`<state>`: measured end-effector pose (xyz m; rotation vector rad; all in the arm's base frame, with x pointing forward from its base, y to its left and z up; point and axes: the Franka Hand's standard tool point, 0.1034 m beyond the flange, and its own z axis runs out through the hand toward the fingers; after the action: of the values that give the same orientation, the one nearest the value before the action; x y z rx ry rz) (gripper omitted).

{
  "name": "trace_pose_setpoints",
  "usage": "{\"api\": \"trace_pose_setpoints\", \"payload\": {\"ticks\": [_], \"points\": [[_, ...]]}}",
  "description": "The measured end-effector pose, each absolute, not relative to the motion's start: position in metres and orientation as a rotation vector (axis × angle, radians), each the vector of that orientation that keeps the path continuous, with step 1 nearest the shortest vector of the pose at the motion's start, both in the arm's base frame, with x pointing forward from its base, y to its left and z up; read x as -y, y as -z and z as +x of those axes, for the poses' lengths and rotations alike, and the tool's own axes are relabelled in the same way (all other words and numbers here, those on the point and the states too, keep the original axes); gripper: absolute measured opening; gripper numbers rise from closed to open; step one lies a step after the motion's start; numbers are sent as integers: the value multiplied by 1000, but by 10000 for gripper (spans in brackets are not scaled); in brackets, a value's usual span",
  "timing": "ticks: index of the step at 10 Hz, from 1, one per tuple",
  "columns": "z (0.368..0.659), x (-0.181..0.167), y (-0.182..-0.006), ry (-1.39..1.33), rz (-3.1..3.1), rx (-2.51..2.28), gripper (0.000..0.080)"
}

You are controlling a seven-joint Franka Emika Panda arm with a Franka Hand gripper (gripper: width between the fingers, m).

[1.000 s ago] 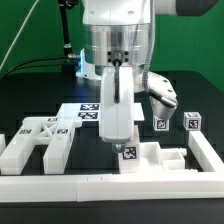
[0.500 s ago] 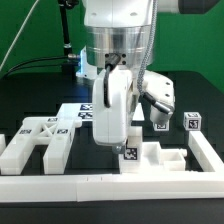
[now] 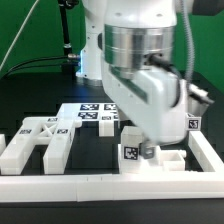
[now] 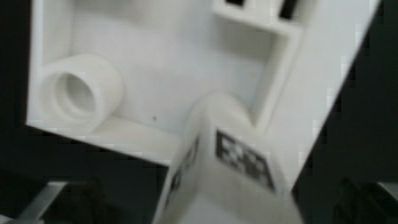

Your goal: Assemble chair

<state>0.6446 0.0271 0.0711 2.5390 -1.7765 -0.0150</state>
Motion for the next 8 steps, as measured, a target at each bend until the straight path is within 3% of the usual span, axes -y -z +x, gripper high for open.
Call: {"api": "trace_pose_setpoints", "payload": {"ticks": [3,6,8], "points": [[645,-23,-70,11,2724,1465,649],[651,-14,-69,-162,2974,814,649],[646,-6,-63,-210,2956,850,649]]}}
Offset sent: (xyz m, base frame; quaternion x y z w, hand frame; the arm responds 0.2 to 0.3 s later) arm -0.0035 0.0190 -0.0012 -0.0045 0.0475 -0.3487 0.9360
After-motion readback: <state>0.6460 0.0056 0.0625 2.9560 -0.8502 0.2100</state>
